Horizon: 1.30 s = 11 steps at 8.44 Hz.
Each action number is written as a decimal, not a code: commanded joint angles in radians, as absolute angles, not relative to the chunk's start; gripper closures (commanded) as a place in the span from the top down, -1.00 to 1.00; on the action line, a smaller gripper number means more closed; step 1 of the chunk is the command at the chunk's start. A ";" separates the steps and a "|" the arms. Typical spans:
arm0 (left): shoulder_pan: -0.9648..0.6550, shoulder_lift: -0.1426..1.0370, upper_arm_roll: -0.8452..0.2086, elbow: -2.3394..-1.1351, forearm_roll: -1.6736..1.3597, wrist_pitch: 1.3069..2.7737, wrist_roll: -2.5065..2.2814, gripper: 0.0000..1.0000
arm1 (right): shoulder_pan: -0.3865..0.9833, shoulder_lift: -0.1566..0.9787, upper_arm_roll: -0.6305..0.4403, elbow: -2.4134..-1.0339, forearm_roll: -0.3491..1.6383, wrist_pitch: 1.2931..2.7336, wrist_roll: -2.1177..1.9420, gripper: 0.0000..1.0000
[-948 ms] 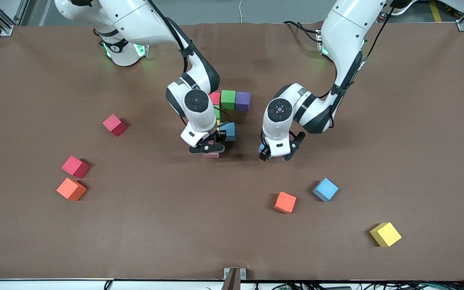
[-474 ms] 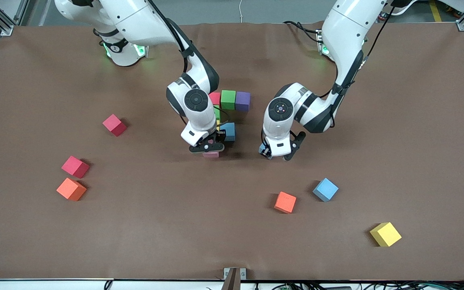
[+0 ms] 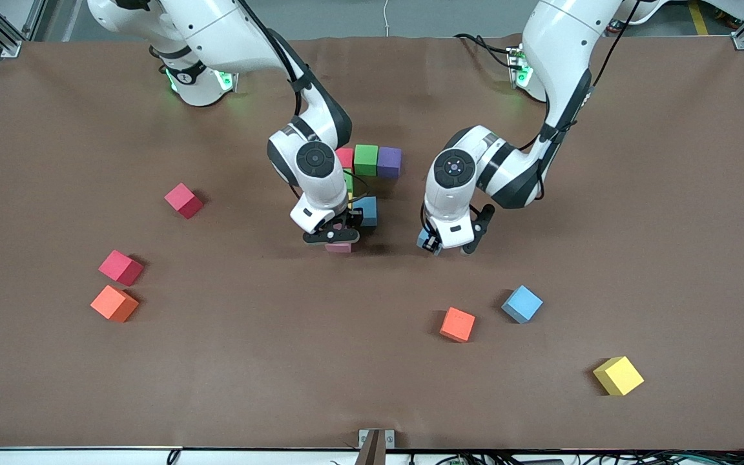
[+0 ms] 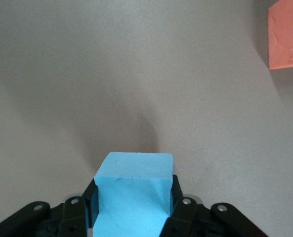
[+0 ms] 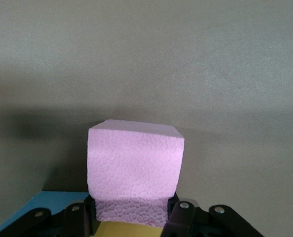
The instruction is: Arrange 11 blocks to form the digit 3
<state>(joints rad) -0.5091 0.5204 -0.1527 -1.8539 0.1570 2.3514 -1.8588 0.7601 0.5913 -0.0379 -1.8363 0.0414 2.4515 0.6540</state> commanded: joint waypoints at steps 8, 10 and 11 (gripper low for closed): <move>-0.590 0.554 -0.160 -1.853 0.074 2.411 -2.368 -0.25 | 0.781 0.549 -0.048 -1.879 0.049 2.431 0.669 -0.92; -0.626 0.571 -0.160 -1.841 0.072 2.419 -2.410 -0.25 | 0.781 0.549 -0.048 -1.879 0.049 2.431 0.667 -0.34; -0.643 0.572 -0.160 -1.841 0.071 2.421 -2.431 -0.25 | 0.779 0.548 -0.049 -1.879 0.049 2.430 0.667 -0.15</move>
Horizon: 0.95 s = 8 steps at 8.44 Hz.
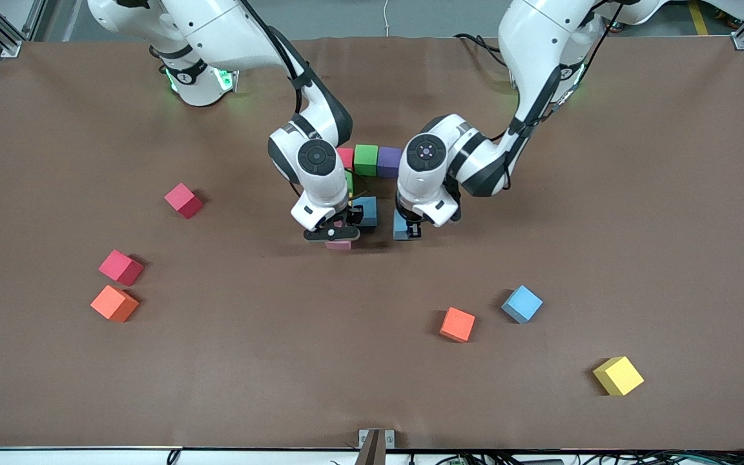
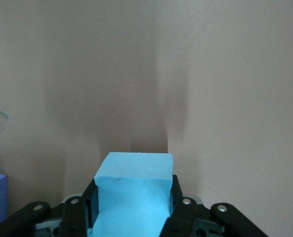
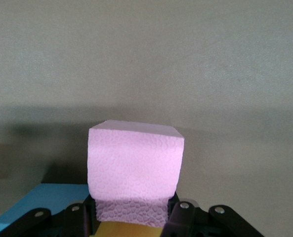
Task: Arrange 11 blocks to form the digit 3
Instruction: 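Lower the pink cube beside yellow with the right gripper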
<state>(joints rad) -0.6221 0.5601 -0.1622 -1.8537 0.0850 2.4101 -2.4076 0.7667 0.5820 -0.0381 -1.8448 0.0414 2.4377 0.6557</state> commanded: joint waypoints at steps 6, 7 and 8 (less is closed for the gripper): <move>-0.693 0.601 -0.161 -1.844 0.061 2.422 -2.464 -0.25 | 0.778 0.541 -0.049 -1.879 0.049 2.413 0.658 0.36; -0.693 0.601 -0.169 -1.844 0.060 2.422 -2.464 -0.25 | 0.778 0.540 -0.049 -1.879 0.049 2.411 0.658 0.49; -0.693 0.601 -0.175 -1.844 0.054 2.422 -2.471 -0.25 | 0.778 0.538 -0.049 -1.878 0.049 2.407 0.658 0.56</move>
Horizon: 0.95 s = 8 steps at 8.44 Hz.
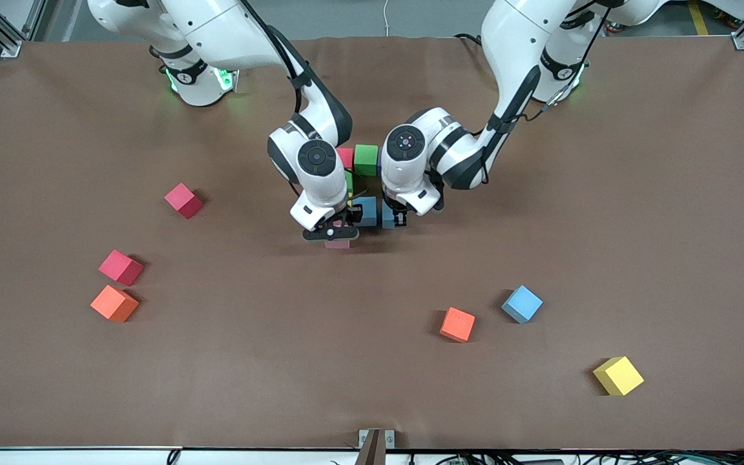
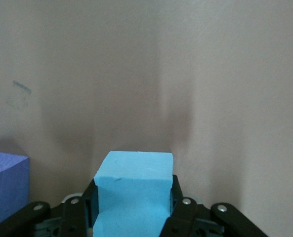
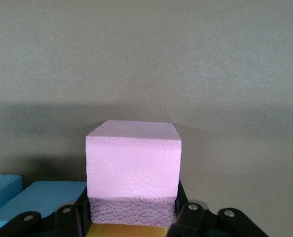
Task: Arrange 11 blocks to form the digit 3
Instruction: 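Lower the pink cube beside yellow with the right gripper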
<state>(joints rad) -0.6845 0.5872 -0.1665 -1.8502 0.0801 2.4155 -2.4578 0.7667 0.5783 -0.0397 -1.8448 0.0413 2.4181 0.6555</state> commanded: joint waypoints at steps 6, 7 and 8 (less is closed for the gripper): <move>-0.699 0.601 -0.175 -1.841 0.057 2.437 -2.468 0.36 | 0.773 0.497 -0.049 -1.867 0.049 2.364 0.658 0.69; -0.698 0.595 -0.175 -1.841 0.057 2.436 -2.467 0.99 | 0.767 0.482 -0.049 -1.867 0.049 2.358 0.657 0.69; -0.696 0.583 -0.176 -1.841 0.055 2.427 -2.467 1.00 | 0.756 0.466 -0.049 -1.867 0.051 2.344 0.657 0.69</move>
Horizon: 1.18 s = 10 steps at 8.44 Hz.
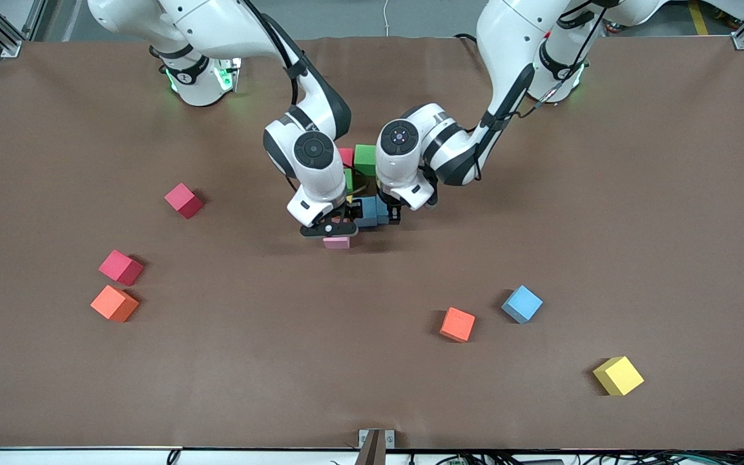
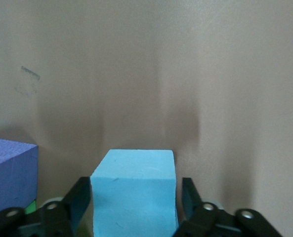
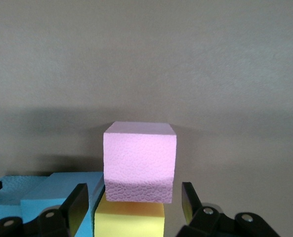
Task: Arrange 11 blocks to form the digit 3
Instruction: 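Lower the pink cube beside yellow with the right gripper, then open both grippers and lift them away from the cube line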
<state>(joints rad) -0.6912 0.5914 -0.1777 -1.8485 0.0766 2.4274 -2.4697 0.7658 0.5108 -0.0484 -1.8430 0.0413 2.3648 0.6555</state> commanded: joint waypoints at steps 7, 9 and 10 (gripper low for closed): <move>-0.545 0.419 -0.173 -1.848 0.069 2.270 -2.124 1.00 | 0.447 0.312 -0.054 -1.870 0.052 2.137 0.463 0.69; -0.433 0.419 -0.173 -1.844 0.075 2.270 -1.867 1.00 | 0.292 0.295 -0.054 -1.881 0.052 2.115 0.249 0.69; -0.389 0.420 -0.172 -1.841 0.080 2.272 -1.751 1.00 | 0.234 0.295 -0.055 -1.890 0.045 2.123 0.165 0.69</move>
<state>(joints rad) -0.4244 0.4328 -0.1670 -1.8358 0.0768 2.2777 -1.8498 0.2913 0.3260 -0.0759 -1.8489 0.0405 2.1182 0.2385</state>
